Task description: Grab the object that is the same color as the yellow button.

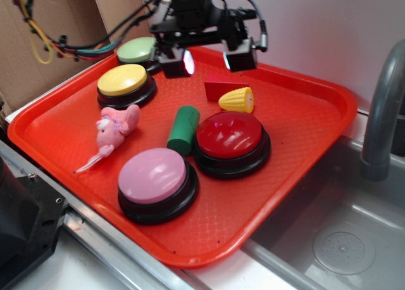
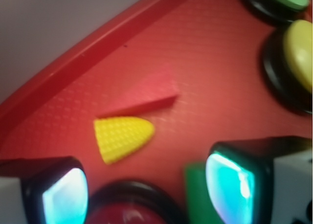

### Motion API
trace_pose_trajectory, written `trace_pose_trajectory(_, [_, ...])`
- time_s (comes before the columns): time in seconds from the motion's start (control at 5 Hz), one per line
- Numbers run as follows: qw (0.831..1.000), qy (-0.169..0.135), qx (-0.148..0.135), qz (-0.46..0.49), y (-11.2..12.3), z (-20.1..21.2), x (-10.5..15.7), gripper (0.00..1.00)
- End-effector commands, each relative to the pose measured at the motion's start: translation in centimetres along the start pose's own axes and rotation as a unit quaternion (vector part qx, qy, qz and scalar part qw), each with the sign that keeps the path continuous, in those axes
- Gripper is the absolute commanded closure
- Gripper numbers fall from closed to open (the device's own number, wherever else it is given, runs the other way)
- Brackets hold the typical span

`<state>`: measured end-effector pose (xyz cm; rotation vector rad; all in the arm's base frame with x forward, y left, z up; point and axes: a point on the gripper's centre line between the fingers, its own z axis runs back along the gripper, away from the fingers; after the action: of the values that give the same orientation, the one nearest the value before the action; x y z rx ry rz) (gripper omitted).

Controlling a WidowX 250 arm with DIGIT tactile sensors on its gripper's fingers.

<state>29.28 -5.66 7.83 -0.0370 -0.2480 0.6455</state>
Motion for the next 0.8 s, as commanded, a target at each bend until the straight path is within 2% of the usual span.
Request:
trace_pose_trajectory(0.0, [0.999,-0.016,-0.048,0.000,-1.3,-3.0,2.2,0.00])
trace_pose_trajectory(0.2, [0.998,-0.012,-0.052,-0.012,-2.0,-4.0,2.3,0.00])
trace_pose_trajectory(0.6, [0.999,-0.006,-0.044,-0.021,-1.7,-5.4,2.3,0.00])
